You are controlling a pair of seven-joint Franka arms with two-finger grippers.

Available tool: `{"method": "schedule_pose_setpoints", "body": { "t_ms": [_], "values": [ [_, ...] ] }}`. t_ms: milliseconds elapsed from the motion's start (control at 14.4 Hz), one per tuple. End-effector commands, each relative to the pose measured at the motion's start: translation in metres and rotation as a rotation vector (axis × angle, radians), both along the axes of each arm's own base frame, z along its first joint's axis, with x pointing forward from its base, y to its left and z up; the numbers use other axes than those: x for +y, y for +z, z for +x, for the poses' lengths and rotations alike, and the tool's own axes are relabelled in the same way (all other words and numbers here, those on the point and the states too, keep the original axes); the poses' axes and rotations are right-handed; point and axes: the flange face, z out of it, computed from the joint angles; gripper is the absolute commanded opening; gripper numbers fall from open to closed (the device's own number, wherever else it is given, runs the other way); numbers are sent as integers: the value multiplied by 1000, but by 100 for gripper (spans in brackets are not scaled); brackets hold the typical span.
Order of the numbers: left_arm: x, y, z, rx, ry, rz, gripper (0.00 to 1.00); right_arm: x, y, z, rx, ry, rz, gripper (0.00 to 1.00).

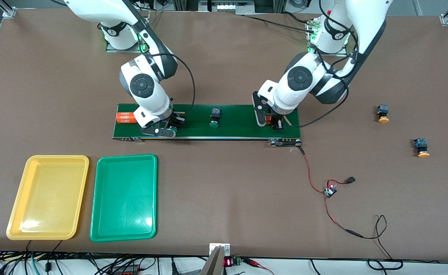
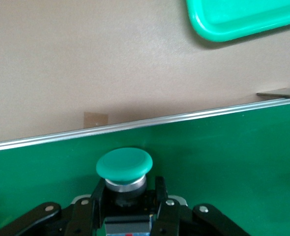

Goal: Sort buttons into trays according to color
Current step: 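Grasp a green button with the right gripper while the left gripper places the cylinder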

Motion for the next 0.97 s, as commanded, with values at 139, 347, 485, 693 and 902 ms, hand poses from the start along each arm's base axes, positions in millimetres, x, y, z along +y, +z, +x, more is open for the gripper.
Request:
{"method": "schedule_pose_setpoints", "body": {
  "t_ms": [139,347,485,693,902],
  "values": [
    [-8,-1,2,-39,-84,28,100,-39,48,22,-23,52,-29,5],
    [-2,11,7,-52,-71,34,100,-75,84,55,-53,96,-38,5],
    [14,37,22,-69,-38,64,100,-100,99,76,-86,140,-42,5],
    [56,72,45,7,43,186,100,-129,115,102,-131,188,-47,5],
    [130,98,74,-7,177,246,100,-160,112,128,-152,195,-57,5]
  ]
}}
